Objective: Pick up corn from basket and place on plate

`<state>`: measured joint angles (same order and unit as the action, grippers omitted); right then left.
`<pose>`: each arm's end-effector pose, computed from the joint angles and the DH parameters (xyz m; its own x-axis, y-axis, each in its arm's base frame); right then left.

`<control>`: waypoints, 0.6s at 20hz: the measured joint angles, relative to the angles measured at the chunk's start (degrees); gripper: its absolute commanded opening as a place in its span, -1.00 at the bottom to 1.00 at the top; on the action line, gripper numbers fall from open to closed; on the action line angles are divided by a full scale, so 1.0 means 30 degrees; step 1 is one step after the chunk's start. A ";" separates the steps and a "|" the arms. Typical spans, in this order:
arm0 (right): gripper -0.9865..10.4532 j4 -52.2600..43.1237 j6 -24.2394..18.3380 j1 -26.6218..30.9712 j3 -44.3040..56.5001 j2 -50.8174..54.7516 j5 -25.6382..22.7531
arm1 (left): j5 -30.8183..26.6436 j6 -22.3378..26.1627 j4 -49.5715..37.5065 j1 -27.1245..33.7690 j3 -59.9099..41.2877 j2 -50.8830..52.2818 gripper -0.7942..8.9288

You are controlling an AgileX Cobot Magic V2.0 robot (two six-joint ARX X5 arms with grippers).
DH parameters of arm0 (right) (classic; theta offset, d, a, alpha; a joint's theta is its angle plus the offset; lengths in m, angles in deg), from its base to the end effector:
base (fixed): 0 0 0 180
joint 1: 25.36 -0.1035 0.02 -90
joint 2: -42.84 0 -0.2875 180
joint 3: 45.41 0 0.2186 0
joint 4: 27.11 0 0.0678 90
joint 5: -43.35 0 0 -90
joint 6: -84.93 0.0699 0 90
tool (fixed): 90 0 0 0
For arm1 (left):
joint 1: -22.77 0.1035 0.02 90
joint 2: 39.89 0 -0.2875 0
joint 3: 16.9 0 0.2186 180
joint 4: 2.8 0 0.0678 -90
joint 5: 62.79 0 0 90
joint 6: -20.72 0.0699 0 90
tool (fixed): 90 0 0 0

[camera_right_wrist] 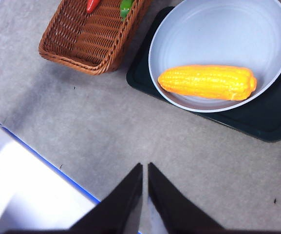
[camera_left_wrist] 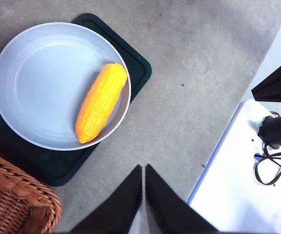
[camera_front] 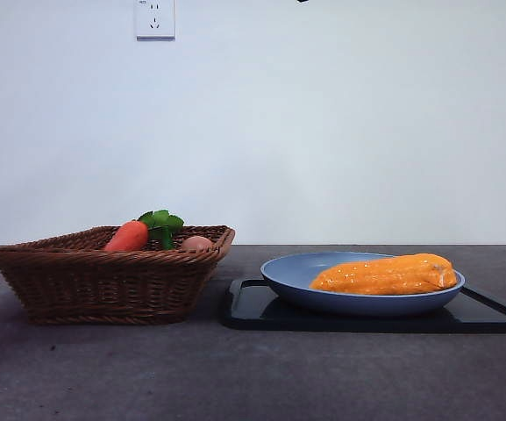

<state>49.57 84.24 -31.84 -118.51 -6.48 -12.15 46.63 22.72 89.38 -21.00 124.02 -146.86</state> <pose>0.1031 0.0516 0.3097 0.4300 0.6189 -0.6573 -0.4420 0.7792 0.4445 0.2407 -0.2628 0.3869 0.1286 -0.5836 -0.8018 0.7998 0.5391 -0.2641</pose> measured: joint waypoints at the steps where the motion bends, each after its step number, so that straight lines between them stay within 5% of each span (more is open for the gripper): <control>1: -0.82 -0.0029 0.0000 0.0000 0.0000 0.0000 -0.0007 | -0.0007 0.0000 -0.0058 0.0000 0.0000 0.0000 -0.82; 12: -0.82 -0.1078 -0.0022 0.0000 0.0000 0.0000 0.0000 | -0.0007 -0.0007 -0.2790 0.0000 0.0000 0.0000 -0.82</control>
<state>46.34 84.18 -31.84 -118.51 -6.48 -12.15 46.61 22.69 81.01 -21.00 124.02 -146.86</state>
